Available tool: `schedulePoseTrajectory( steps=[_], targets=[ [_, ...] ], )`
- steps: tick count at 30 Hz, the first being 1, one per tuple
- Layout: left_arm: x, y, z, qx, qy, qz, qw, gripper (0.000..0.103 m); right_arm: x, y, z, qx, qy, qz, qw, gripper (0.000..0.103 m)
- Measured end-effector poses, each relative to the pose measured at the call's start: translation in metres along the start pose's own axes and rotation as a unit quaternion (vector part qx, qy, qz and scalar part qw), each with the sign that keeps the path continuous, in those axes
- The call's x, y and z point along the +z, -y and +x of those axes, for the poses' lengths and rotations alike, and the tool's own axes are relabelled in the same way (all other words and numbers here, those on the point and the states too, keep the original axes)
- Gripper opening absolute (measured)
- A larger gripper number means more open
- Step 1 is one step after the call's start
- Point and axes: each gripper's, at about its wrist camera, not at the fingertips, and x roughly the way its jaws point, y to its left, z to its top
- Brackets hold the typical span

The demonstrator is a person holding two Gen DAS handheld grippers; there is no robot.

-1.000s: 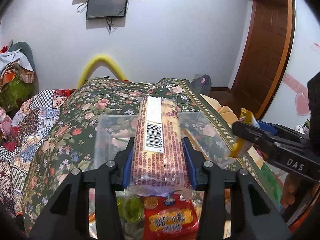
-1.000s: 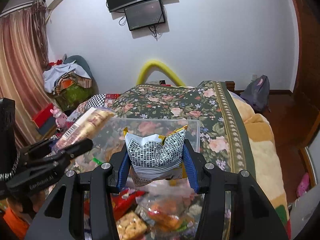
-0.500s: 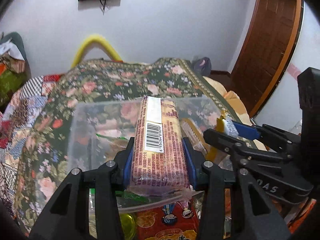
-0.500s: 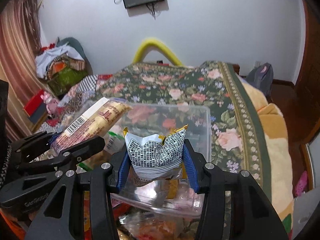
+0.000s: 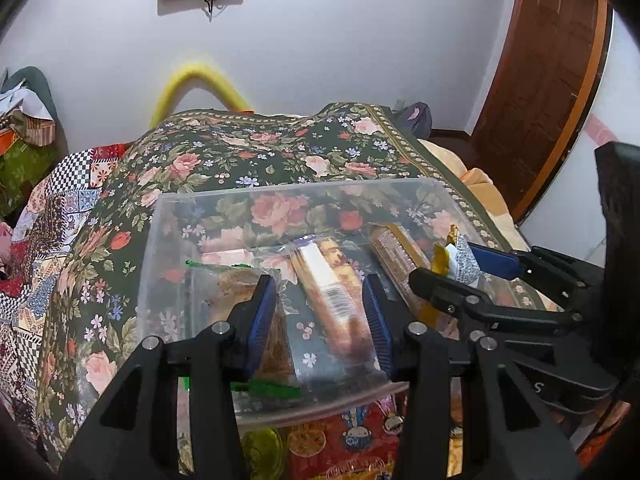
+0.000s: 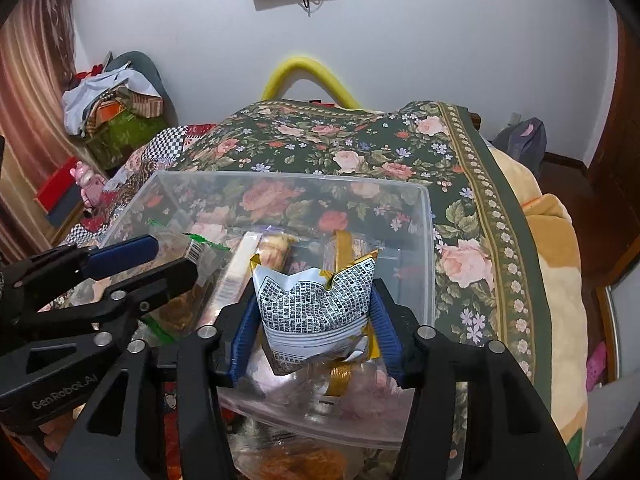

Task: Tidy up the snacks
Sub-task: 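Lower both held snacks into the clear box and open both tools, then grasp the blue chip bag with the left tool while the right tool grasps the square biscuit pack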

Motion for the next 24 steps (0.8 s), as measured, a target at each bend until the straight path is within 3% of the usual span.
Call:
schedulePoseTrajectory(
  steps=[2, 8, 16, 24],
  targets=[
    [0.0, -0.001, -0.009, -0.004, 0.006, -0.003, 1.0, 0.045, 0.001, 0.001, -0.002, 0.002, 0.001, 0.003, 1.0, 0.062],
    [-0.001, -0.001, -0.046, -0.002, 0.033, -0.002, 0.9994, 0.046, 0.004, -0.007, -0.025, 0.004, 0.021, -0.008, 1.0, 0.064],
    [-0.022, -0.001, -0.107, 0.005, 0.066, 0.011, 0.9978, 0.058, -0.007, -0.019, -0.078, 0.001, 0.066, -0.027, 0.997, 0.074],
    [-0.061, -0.004, -0.137, 0.002, 0.045, 0.007, 0.9989, 0.066, -0.036, -0.025, -0.112, 0.011, 0.074, -0.035, 0.997, 0.078]
  ],
)
